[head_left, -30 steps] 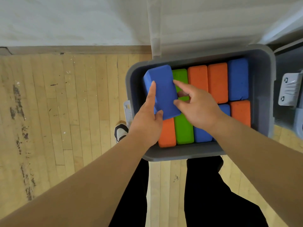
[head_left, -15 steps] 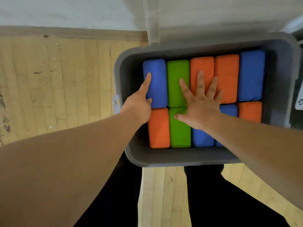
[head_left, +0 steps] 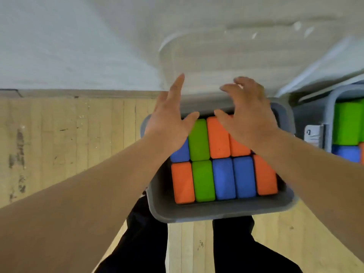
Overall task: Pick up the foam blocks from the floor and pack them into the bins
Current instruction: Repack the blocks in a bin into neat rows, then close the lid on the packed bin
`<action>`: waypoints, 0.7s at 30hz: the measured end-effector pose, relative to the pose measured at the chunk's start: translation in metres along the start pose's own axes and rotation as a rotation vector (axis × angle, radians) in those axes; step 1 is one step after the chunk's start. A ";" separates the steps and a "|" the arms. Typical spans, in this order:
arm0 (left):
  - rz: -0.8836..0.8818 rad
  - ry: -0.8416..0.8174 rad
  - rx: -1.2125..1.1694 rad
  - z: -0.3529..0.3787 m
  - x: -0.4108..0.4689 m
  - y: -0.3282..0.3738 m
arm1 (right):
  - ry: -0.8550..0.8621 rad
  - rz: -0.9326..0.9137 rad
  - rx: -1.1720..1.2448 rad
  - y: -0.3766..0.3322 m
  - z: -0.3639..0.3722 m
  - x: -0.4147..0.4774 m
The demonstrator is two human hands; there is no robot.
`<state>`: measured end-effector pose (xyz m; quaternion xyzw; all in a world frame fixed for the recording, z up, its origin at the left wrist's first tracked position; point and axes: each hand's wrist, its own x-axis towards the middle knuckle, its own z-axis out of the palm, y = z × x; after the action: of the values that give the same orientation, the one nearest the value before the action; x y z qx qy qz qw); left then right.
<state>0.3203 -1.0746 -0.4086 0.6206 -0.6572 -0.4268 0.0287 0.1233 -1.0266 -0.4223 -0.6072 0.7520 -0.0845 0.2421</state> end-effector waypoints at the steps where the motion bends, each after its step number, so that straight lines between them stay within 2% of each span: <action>1: 0.056 0.041 -0.015 -0.014 0.004 0.022 | 0.097 -0.038 0.003 -0.001 -0.028 0.010; 4: 0.143 0.114 -0.080 -0.040 0.021 0.077 | 0.258 -0.100 -0.077 -0.001 -0.091 0.037; 7: 0.103 0.103 -0.055 -0.047 0.039 0.099 | 0.232 -0.119 -0.235 0.008 -0.108 0.051; 11: 0.050 0.034 -0.006 -0.034 0.033 0.094 | 0.170 -0.119 -0.389 0.022 -0.104 0.049; 14: 0.044 0.047 -0.086 -0.023 0.007 0.086 | 0.033 -0.039 -0.461 0.029 -0.109 0.044; 17: -0.022 0.067 -0.214 -0.016 -0.028 0.075 | -0.232 0.003 -0.313 0.012 -0.130 0.022; 19: -0.143 0.172 -0.423 -0.018 -0.053 0.067 | -0.336 -0.100 -0.304 -0.021 -0.139 -0.002; 21: -0.261 0.308 -0.622 -0.028 -0.071 0.056 | -0.354 -0.204 -0.283 -0.062 -0.143 -0.029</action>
<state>0.3079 -1.0376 -0.3226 0.7177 -0.3993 -0.5077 0.2600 0.1148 -1.0386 -0.2647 -0.7132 0.6369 0.1053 0.2731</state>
